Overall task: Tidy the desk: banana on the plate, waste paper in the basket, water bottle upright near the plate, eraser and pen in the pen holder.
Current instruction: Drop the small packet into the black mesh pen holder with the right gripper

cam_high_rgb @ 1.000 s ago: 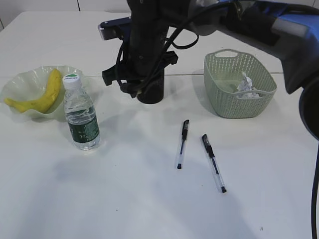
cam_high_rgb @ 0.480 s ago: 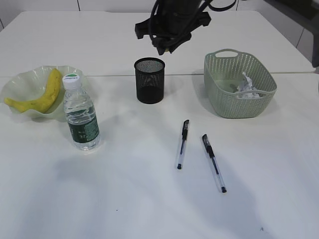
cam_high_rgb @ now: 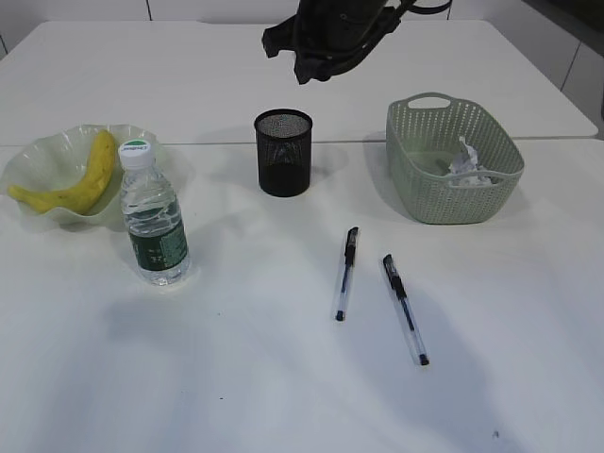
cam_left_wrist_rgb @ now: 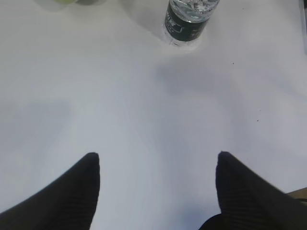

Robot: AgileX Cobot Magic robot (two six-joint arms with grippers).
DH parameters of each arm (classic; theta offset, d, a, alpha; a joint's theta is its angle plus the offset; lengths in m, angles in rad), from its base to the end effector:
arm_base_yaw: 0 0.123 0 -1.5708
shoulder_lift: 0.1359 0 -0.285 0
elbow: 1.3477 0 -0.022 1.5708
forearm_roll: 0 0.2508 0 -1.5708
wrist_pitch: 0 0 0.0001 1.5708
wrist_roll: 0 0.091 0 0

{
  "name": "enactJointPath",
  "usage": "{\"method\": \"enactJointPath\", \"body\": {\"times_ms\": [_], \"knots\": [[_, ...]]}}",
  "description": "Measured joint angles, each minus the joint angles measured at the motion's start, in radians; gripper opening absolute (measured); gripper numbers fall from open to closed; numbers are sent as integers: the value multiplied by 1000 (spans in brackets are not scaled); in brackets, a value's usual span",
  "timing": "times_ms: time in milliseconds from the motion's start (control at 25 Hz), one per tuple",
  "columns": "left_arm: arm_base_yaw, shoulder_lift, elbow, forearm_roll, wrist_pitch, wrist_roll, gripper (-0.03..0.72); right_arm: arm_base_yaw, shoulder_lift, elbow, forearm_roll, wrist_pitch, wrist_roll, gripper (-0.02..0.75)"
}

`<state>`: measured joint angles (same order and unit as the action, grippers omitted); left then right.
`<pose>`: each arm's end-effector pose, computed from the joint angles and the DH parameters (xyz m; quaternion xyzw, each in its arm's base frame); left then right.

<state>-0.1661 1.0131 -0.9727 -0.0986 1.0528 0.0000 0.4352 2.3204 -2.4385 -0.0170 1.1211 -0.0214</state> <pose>0.1776 -0.0377 0.3402 0.0681 0.9569 -0.0708 0.2734 0.4694 0.2167 0.3038 -0.2153 0.9220 0.0578 0.3165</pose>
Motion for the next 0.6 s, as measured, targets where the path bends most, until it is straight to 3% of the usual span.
{"method": "enactJointPath", "body": {"times_ms": [600], "knots": [[0, 0, 0, 0, 0, 0, 529, 0, 74, -3, 43, -58, -16, 153]]}}
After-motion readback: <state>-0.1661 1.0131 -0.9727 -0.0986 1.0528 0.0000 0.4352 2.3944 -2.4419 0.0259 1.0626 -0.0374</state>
